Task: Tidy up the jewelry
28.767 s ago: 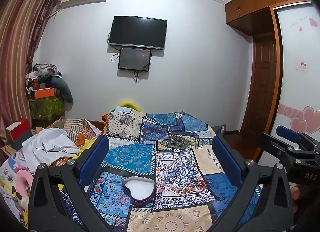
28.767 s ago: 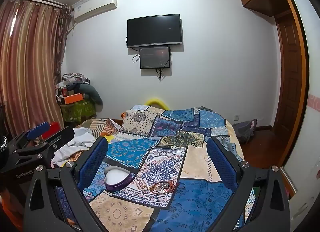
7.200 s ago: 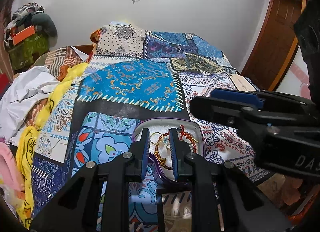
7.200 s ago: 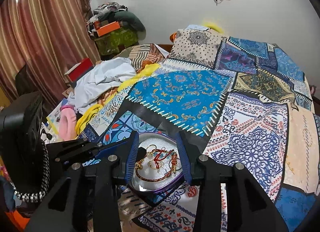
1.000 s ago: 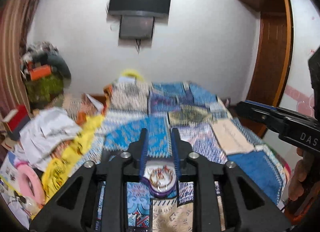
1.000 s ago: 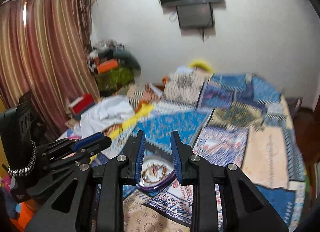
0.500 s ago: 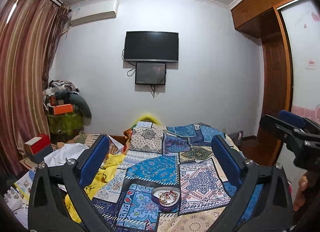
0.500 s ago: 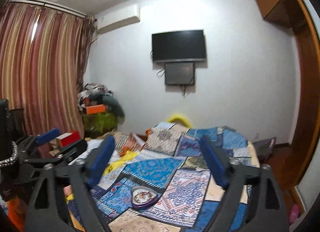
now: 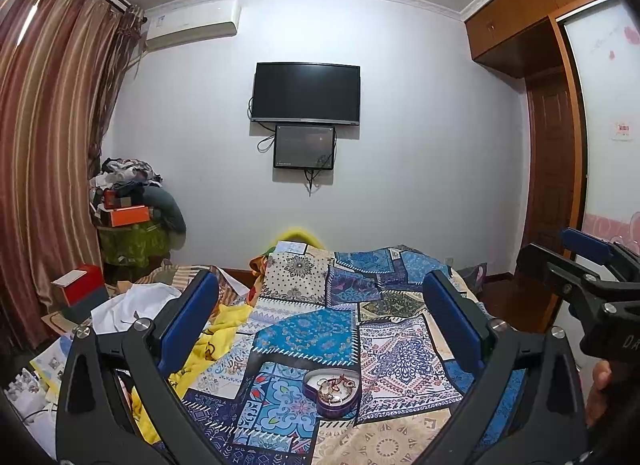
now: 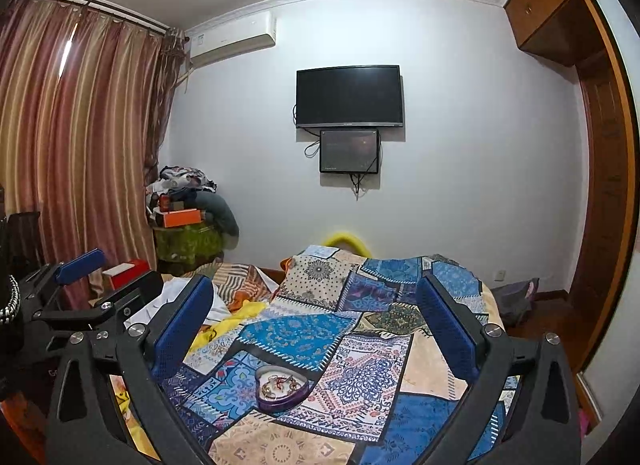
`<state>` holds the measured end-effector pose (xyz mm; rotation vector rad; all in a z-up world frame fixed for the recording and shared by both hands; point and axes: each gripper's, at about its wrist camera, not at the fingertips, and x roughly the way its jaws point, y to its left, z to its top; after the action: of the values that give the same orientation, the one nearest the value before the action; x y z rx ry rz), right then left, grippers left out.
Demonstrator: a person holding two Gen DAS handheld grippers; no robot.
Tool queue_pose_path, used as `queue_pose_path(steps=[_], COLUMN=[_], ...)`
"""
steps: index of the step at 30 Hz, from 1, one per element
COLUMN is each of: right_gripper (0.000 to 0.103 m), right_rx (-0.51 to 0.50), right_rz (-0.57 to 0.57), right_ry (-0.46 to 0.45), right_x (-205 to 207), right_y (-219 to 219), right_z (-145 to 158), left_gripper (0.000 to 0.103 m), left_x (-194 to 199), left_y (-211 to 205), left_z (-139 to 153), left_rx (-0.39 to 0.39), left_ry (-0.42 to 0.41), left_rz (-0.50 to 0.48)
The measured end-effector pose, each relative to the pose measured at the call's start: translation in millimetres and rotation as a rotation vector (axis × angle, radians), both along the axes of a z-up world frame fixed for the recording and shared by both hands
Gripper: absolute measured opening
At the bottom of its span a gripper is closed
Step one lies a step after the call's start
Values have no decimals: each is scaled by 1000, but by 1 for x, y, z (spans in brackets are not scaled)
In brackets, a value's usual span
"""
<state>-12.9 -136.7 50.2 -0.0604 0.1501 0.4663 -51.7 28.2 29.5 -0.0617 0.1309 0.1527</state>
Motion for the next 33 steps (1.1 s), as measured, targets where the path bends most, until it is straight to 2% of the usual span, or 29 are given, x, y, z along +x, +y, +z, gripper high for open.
queue_pose_path(steps=[33], right_gripper=[101], right_rx=[1], right_rz=[-7], right_ry=[46], right_x=[-1], right_y=[-6], right_z=[1], left_gripper=[102], left_x=[12], left_y=[1], left_z=[-6], left_rx=[-13], left_ry=[39], left_rz=[1])
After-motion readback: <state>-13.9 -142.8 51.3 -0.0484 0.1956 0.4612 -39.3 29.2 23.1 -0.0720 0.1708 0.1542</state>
